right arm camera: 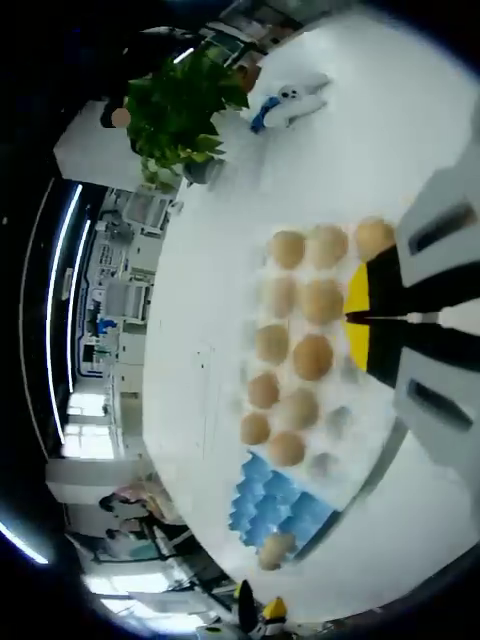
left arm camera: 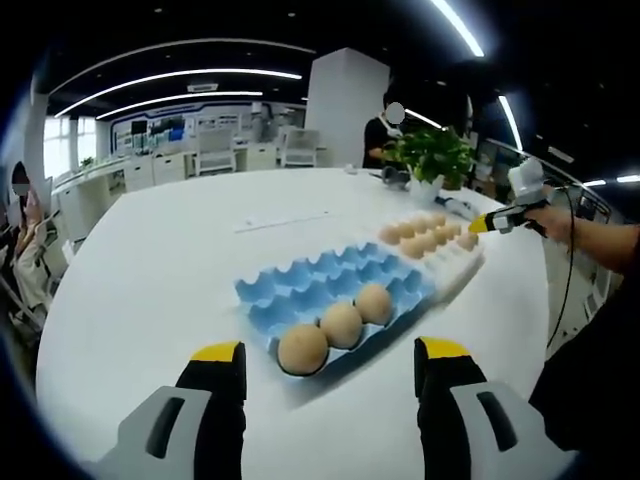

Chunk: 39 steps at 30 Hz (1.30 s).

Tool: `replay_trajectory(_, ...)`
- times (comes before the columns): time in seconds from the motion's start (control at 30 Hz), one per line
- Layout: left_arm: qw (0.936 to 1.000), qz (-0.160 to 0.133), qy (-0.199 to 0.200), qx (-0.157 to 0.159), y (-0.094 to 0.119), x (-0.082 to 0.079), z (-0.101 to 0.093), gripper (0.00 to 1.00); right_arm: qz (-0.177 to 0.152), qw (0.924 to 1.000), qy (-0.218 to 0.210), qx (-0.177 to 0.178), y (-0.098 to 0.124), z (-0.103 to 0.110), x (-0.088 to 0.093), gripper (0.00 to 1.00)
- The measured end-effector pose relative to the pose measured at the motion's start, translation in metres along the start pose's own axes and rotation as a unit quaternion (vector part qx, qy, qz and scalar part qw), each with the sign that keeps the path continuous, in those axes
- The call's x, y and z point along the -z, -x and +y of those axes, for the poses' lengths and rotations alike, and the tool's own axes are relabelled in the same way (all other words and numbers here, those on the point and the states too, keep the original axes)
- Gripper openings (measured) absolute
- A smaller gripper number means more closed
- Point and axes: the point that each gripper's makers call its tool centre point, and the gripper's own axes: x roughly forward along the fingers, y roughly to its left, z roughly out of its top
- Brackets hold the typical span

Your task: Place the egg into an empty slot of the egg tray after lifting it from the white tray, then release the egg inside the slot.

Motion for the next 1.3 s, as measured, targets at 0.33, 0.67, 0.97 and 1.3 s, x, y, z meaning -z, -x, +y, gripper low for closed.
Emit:
replay_trajectory(0.33,0.9999,-0.001,0.006,-0.009,0.002,0.002,0.004,0.69,0.024,0.9996,0.000,-0.011,-0.008,-0.010,0.005,0.21)
replay_trajectory(0.67,1.0000,0.000,0.002,-0.006,0.001,0.001,0.003,0.69,0.086,0.9946,0.044,-0.037,-0.021,-0.004,0.021,0.23)
replay_trajectory(0.97,0.9996,0.015,0.018,-0.013,0.000,0.005,0.008,0.72,0.159,0.9841,0.050,-0.060,-0.026,-0.004,0.033,0.28)
replay_trajectory(1.3,0.9972,-0.044,0.050,-0.033,-0.001,-0.022,0.012,0.77,0.181,0.9768,0.067,-0.092,-0.029,-0.003,0.034,0.28)
